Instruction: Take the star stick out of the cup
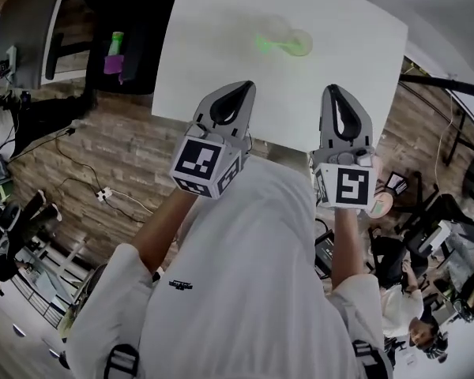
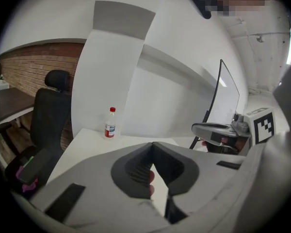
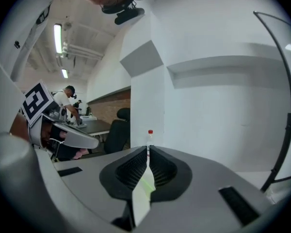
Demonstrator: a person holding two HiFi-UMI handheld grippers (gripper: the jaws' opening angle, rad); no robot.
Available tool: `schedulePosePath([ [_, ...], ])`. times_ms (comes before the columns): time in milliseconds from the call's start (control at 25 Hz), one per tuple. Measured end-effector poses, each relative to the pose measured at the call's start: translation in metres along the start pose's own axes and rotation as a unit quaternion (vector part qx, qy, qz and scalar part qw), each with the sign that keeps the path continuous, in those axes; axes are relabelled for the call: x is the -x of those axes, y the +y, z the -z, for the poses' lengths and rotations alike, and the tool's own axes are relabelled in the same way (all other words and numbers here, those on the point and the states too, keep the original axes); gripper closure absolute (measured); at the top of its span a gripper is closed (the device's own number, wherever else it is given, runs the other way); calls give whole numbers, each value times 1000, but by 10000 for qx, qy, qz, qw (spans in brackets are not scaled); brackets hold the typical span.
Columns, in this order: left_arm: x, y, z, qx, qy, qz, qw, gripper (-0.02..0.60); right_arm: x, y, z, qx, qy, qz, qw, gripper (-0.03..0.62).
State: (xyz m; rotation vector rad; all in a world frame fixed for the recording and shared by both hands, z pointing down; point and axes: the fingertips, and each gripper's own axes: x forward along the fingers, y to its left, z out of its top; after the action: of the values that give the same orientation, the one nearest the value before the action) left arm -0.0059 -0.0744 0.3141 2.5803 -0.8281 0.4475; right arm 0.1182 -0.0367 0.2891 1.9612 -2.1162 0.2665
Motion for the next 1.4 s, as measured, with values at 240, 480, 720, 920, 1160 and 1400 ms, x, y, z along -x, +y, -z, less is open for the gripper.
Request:
schedulePosePath([
  [240, -9, 3, -3, 68, -60, -399, 9992, 588, -26, -1, 7, 229, 83, -576, 9980, 573],
  [480, -10, 20, 8, 281, -64, -694, 9972, 588, -55, 13, 22, 495, 314, -1037, 9929, 566],
  [720, -18, 34, 24, 341, 61, -787, 9963, 588, -81, 23, 37, 352, 450, -1232, 9907, 553],
  [920, -28, 39, 40, 381, 140, -788, 9961, 588, -99, 29, 55, 369, 552, -1472, 9869, 530],
  [1160, -35, 45, 53, 398, 200, -886, 9951, 588, -111, 28, 76, 926, 748, -1679, 9786, 524],
  [1400, -40, 52, 63, 592, 207, -1049, 9925, 588, -122, 28, 90, 1298, 916, -1751, 9717, 519],
])
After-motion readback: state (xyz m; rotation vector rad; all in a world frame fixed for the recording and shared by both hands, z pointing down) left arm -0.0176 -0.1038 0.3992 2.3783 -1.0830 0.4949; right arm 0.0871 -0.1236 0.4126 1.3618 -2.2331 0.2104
